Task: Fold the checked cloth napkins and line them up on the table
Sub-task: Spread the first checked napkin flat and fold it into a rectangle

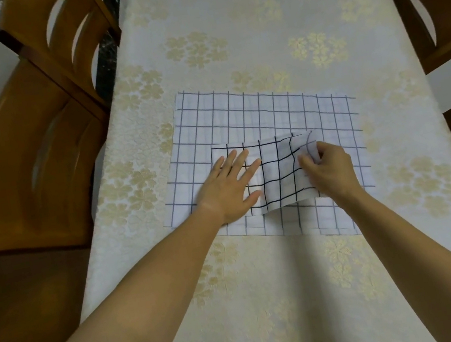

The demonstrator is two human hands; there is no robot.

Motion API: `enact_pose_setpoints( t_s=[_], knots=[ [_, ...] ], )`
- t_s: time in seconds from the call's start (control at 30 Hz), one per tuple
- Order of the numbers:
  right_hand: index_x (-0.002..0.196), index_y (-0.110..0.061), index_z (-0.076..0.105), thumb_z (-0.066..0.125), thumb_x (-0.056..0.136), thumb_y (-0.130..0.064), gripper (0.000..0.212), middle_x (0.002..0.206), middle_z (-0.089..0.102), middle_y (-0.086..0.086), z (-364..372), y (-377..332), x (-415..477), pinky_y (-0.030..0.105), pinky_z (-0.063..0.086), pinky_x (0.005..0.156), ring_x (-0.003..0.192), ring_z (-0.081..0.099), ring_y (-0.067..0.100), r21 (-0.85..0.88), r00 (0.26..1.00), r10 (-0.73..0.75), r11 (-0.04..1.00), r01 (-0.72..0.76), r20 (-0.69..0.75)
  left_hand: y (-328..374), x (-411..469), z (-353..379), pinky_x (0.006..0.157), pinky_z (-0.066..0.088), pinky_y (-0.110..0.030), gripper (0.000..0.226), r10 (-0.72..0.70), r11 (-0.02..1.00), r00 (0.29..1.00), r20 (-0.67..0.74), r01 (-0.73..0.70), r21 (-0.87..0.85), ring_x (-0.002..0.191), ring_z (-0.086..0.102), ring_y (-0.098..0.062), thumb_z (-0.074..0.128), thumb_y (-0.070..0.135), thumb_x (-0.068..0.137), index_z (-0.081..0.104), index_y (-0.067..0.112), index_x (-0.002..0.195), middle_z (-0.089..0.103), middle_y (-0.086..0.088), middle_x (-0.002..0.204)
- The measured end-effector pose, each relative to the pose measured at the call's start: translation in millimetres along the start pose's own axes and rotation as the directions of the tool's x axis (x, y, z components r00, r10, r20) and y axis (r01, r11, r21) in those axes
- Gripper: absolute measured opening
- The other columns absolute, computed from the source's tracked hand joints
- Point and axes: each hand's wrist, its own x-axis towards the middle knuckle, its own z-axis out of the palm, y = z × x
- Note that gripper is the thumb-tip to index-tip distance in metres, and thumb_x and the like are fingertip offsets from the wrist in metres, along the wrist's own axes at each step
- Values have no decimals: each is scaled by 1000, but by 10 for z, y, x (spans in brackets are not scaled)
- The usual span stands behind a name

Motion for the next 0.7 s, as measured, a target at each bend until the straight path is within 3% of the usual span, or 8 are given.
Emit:
enact_pose_setpoints(
  t_s=[0.17,0.27,0.33,0.4,0.43,0.5,0.6,0.7],
  knots=[
    [71,-18,54,58,99,-24,28,64,53,-4,37,-261,-100,24,34,51,55,44,12,-92,991,-127,987,130,29,-44,-3,-121,129,2,-40,72,-4,989,998,-64,-5,-145,157,-8,-21,33,54,105,3,25,163,-2,-4,171],
    [82,-22,62,58,99,-30,19,75,63,-8,79,-303,-112,23,43,58,65,57,8,-53,991,-130,990,132,41,-88,-27,-122,129,4,-38,70,0,985,997,-73,-12,-170,158,-5,-20,38,52,105,10,24,163,3,-4,171],
    [107,-18,69,62,97,-37,22,103,72,0,68,-244,-21,34,56,81,95,68,17,84,1000,15,996,-17,21,-114,-44,-71,129,2,-40,70,36,987,999,-10,-37,-158,157,-9,-21,33,56,105,4,30,163,-6,-2,171],
    [143,-8,53,68,95,-38,58,142,58,10,-7,-185,112,42,43,108,132,53,28,281,966,243,925,-257,82,-145,-49,-26,128,-2,-41,70,62,990,998,13,-60,-129,157,-14,-21,27,60,105,-1,32,163,-14,-1,170],
    [150,-5,42,70,93,-37,71,151,49,11,-45,-142,202,42,36,113,139,46,29,351,939,306,872,-342,156,-157,-53,-12,128,-3,-41,70,69,992,998,13,-68,-107,156,-17,-21,23,61,105,-4,32,162,-16,-1,170],
    [150,-3,40,77,87,-39,82,148,50,7,-117,-127,330,39,40,110,129,53,24,376,905,314,832,-408,287,-167,-55,26,127,-6,-41,70,76,996,997,7,-76,-54,155,-21,-21,14,62,104,-11,32,161,-22,-1,168],
    [154,-7,31,83,81,-42,96,131,57,1,-146,-176,377,30,49,84,101,60,12,281,888,293,873,-399,354,-173,-62,65,127,-7,-42,69,77,997,997,-22,-77,-16,154,-23,-21,8,63,103,-16,32,160,-24,-1,168],
    [155,-4,27,78,86,-40,93,139,54,12,-107,-127,354,35,48,85,107,55,21,100,893,309,929,-357,327,-176,-69,73,127,-4,-43,70,74,997,997,-32,-75,-16,154,-23,-21,7,64,103,-16,33,160,-24,0,168]
  ],
)
